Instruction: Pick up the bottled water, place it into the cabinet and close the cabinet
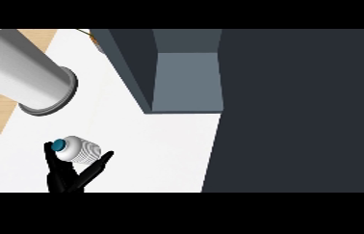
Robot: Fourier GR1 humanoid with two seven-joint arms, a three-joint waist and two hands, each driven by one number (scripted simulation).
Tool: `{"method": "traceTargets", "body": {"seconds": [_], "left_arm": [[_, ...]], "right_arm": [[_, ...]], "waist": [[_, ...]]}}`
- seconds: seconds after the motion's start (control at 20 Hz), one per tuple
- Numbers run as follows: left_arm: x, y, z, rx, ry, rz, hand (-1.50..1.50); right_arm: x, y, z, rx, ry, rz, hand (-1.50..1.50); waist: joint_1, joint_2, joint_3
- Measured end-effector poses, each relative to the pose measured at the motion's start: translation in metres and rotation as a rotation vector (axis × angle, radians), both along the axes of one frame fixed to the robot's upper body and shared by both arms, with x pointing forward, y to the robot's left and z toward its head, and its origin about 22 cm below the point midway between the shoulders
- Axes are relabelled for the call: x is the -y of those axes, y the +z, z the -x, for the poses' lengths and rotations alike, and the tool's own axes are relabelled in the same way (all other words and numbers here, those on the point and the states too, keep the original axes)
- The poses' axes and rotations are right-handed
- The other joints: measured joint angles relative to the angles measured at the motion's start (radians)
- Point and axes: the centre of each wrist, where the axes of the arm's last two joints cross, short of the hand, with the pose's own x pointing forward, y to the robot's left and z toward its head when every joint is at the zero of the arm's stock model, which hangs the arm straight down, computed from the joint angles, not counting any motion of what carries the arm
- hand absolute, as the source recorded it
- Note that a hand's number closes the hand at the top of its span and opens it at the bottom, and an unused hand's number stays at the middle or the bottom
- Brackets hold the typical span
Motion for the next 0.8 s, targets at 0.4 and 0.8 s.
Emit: {"method": "traceTargets", "body": {"seconds": [0.4, 0.8], "left_arm": [[0.007, -0.014, -0.008, 0.084, -0.011, 0.042, 1.50], [0.007, -0.013, -0.017, 0.147, -0.019, 0.080, 1.50]], "right_arm": [[-0.001, 0.002, -0.002, 0.009, -0.004, 0.001, -1.50], [0.003, 0.000, -0.001, 0.010, -0.019, 0.011, -1.50]], "waist": [[0.000, 0.001, 0.000], [0.001, 0.000, 0.001]]}}
